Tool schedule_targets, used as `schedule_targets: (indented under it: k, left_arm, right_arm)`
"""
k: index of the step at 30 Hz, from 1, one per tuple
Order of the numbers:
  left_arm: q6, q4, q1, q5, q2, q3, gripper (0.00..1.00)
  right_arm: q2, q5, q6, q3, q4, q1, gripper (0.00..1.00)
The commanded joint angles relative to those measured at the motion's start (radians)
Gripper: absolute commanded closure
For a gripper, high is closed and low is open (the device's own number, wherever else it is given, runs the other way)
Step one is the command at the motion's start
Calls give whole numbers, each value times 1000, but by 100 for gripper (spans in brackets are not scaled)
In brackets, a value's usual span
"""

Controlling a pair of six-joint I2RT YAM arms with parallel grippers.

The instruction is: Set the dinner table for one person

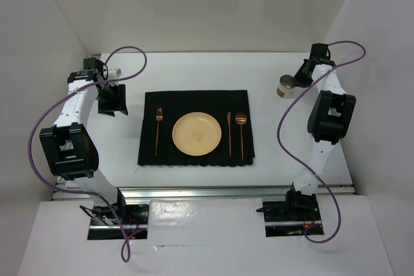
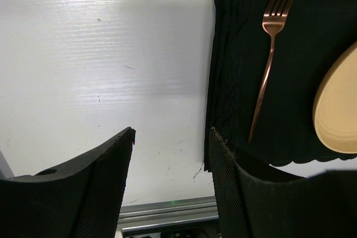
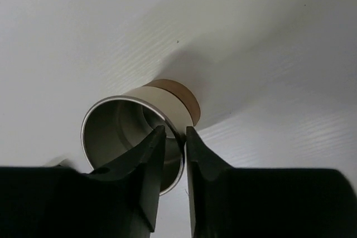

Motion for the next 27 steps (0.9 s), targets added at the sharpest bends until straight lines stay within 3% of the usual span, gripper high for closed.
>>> schedule_targets:
  k: [1, 2, 4, 10, 19, 27]
  left_arm:
    - [6, -7, 3, -11, 7, 26, 36]
    - [6, -7, 3, -11, 7, 26, 36]
    - [6, -7, 3, -11, 7, 26, 36]
    - [6, -7, 3, -11, 16, 26, 36]
    - [6, -7, 3, 9, 16, 26, 36]
    - [6, -7, 3, 9, -7, 16, 38]
  right_arm:
    - [25, 39, -19, 61, 12, 0, 73]
    - [25, 39, -19, 61, 12, 0, 88]
    - [14, 49, -28, 33, 12, 0, 100]
    - [-104, 179, -119, -24, 23, 70, 100]
    - [-328, 312, -147, -172, 78, 397, 100]
    - [-253, 243, -53, -153, 46, 553, 100]
